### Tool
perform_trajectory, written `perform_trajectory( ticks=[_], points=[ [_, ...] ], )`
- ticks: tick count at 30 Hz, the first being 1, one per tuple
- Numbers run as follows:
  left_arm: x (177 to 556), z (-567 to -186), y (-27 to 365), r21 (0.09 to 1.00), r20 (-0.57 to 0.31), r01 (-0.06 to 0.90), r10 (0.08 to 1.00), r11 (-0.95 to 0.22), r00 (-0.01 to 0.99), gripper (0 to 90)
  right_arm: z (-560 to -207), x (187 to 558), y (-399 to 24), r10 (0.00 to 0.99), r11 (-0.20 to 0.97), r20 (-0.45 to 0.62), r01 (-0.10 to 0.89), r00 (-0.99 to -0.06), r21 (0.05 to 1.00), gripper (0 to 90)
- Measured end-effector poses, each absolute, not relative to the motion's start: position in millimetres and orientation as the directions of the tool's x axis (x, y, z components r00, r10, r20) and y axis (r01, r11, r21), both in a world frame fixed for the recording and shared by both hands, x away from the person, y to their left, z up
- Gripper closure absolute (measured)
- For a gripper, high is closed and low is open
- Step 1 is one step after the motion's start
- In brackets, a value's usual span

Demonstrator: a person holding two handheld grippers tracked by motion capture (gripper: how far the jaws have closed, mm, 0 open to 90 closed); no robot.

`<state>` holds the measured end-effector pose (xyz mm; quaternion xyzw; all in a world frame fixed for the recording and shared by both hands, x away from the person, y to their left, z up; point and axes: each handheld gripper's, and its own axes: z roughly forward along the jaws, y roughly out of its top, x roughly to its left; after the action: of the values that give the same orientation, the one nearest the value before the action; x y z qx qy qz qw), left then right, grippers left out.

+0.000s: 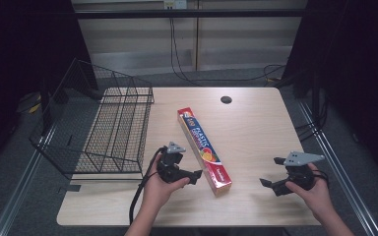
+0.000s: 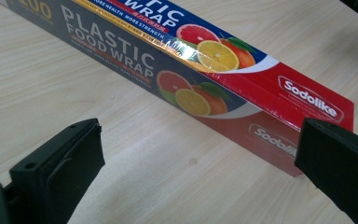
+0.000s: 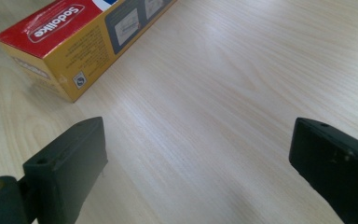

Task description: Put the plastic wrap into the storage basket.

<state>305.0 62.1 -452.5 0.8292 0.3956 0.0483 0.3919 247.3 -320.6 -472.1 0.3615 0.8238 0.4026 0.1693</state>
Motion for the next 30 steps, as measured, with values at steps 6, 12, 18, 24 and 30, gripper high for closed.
perform_trajectory(
  ticks=[6, 12, 18, 24, 30],
  points=[
    [319, -448, 51, 0.668, -0.240, 0.641, 0.706, -0.378, 0.666, 0.6, -471, 245, -321, 0.741, 0.400, 0.018, 0.462, -0.672, 0.791, 4.0],
    [331, -446, 40, 0.642, -0.257, 0.663, 0.706, -0.386, 0.660, 0.7, -470, 244, -320, 0.741, 0.403, 0.011, 0.458, -0.671, 0.792, 4.1],
    [347, -442, 32, 0.634, -0.274, 0.690, 0.733, -0.349, 0.622, 0.6, -471, 242, -322, 0.741, 0.408, 0.008, 0.461, -0.671, 0.788, 4.1],
    [361, -441, 18, 0.606, -0.266, 0.719, 0.766, -0.340, 0.586, 0.6, -472, 242, -319, 0.735, 0.425, -0.008, 0.451, -0.678, 0.784, 4.2],
    [371, -445, 9, 0.582, -0.246, 0.738, 0.792, -0.340, 0.558, 1.1, -471, 241, -320, 0.738, 0.420, -0.007, 0.451, -0.675, 0.788, 4.2]
  ],
)
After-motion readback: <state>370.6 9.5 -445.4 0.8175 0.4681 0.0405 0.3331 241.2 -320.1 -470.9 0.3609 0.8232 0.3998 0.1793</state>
